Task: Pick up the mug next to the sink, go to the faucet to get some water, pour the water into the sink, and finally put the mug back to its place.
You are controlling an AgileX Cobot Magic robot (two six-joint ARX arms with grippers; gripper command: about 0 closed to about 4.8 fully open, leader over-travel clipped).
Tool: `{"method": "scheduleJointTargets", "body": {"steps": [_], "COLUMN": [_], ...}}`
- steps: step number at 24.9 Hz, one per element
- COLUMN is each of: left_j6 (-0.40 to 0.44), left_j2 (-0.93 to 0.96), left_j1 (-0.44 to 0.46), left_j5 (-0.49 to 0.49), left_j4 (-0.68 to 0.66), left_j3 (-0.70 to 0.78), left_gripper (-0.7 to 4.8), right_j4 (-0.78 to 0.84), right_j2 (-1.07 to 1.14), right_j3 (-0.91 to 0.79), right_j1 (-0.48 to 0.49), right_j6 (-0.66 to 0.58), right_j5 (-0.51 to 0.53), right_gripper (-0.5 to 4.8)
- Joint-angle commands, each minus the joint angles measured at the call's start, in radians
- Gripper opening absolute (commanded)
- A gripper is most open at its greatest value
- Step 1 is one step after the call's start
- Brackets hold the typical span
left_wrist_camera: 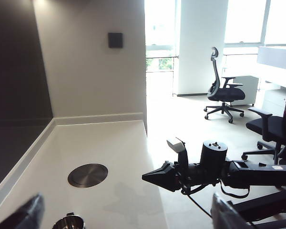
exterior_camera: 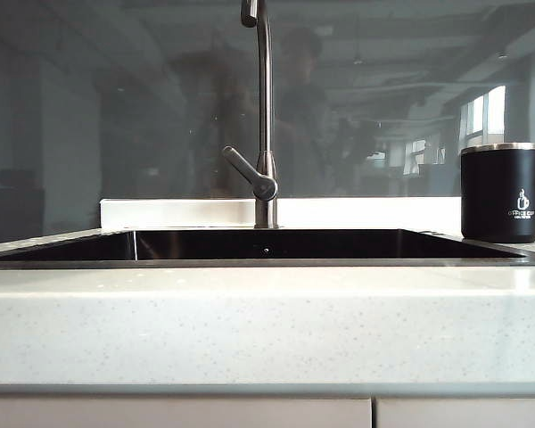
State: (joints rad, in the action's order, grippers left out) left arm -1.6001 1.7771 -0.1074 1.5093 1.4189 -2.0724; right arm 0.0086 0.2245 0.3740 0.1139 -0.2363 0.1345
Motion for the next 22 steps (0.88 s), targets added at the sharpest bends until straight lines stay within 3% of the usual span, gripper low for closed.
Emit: {"method": "scheduleJointTargets", "body": {"steps": [1, 5, 7, 8, 10, 11, 12, 14, 15, 18, 19, 20, 22], "left_j6": [0.056, 0.124, 0.212, 0.266, 0.504, 0.751, 0.93, 1.224, 1.368, 1.551, 1.574, 1.595, 1.619], "left_j2": [-0.013, -0.051, -0.106, -0.147, -0.272, -0.361, -0.417, -0.495, -0.536, -0.622, -0.644, -0.673, -0.72], "left_j1": [0.029, 0.055, 0.072, 0.088, 0.14, 0.163, 0.166, 0.166, 0.162, 0.125, 0.105, 0.08, 0.053], "left_j5": [-0.003, 0.002, -0.006, -0.025, -0.095, -0.169, -0.237, -0.41, -0.57, -1.028, -1.116, -1.17, -1.17], "left_j4": [0.032, 0.008, -0.076, -0.151, -0.463, -0.75, -0.964, -1.331, -1.535, -1.859, -1.906, -1.947, -1.978], "left_j3": [-0.002, 0.007, 0.045, 0.074, 0.148, 0.192, 0.212, 0.224, 0.224, 0.234, 0.245, 0.262, 0.302], "left_gripper": [4.79, 4.79, 4.79, 4.79, 4.79, 4.79, 4.79, 4.79, 4.79, 4.79, 4.79, 4.79, 4.79], "right_j4": [0.017, 0.018, 0.018, 0.017, 0.017, 0.017, 0.017, 0.017, 0.017, 0.017, 0.017, 0.017, 0.017], "right_j2": [0.0, 0.0, 0.0, 0.0, 0.0, 0.0, 0.0, 0.0, 0.0, 0.0, 0.0, 0.0, 0.001], "right_j3": [0.002, 0.002, 0.002, 0.002, 0.002, 0.002, 0.002, 0.002, 0.002, 0.002, 0.002, 0.002, 0.002], "right_j1": [-0.001, 0.002, 0.002, 0.002, 0.002, 0.002, 0.002, 0.002, 0.002, 0.002, 0.002, 0.002, 0.002], "right_j6": [-0.002, -0.002, -0.002, -0.002, -0.002, -0.002, -0.002, -0.002, -0.002, -0.002, -0.002, -0.002, -0.002], "right_j5": [-0.002, -0.002, -0.002, -0.002, -0.002, -0.002, -0.002, -0.002, -0.002, -0.002, -0.002, -0.002, -0.002], "right_gripper": [-0.01, -0.01, -0.01, -0.01, -0.01, -0.01, -0.01, -0.01, -0.01, -0.01, -0.01, -0.01, -0.01]}}
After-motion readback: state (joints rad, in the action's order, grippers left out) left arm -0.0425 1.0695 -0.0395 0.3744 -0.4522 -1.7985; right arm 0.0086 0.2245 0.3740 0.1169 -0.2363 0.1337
